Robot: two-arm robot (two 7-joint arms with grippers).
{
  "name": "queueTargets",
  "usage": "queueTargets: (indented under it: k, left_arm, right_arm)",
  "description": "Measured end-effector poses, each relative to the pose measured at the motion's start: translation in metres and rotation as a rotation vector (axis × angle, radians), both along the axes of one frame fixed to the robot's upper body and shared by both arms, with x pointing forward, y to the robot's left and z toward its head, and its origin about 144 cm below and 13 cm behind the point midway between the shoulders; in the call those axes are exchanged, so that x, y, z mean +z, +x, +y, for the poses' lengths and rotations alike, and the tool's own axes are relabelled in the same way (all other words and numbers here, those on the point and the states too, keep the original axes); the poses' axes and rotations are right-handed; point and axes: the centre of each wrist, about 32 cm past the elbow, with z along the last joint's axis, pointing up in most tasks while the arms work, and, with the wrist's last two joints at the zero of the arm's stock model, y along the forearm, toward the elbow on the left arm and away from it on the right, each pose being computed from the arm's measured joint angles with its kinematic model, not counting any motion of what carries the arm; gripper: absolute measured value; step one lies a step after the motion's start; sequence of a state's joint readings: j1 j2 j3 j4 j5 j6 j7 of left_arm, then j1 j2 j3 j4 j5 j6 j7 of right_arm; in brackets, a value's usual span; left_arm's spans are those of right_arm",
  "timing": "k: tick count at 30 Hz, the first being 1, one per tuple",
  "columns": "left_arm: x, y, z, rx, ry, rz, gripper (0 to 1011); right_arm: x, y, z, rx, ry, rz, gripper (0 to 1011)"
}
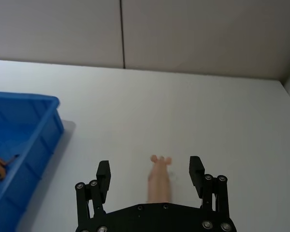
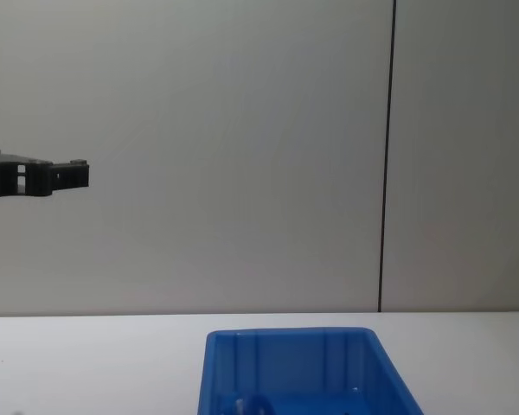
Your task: Pick up the two dolls from the table and place them into the box.
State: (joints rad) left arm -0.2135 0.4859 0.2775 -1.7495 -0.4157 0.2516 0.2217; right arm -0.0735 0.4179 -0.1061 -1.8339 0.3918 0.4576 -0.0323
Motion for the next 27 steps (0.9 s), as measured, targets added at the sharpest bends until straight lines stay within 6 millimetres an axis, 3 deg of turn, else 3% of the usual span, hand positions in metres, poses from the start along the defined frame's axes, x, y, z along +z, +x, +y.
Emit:
queueTargets:
  k: [12,27]
  left_arm:
    - [0.0,0.0,0.0,0.0,0.0,0.0,1003]
    - [0.0,0.0,0.0,0.0,0.0,0.0,1003]
  right_arm:
    - [-0.007,-0.018,-0.009,-0.084,0.017,0.113,1001]
    - [-0.016,-0.004,-0.006,-0.106,0.036,0.2,1001]
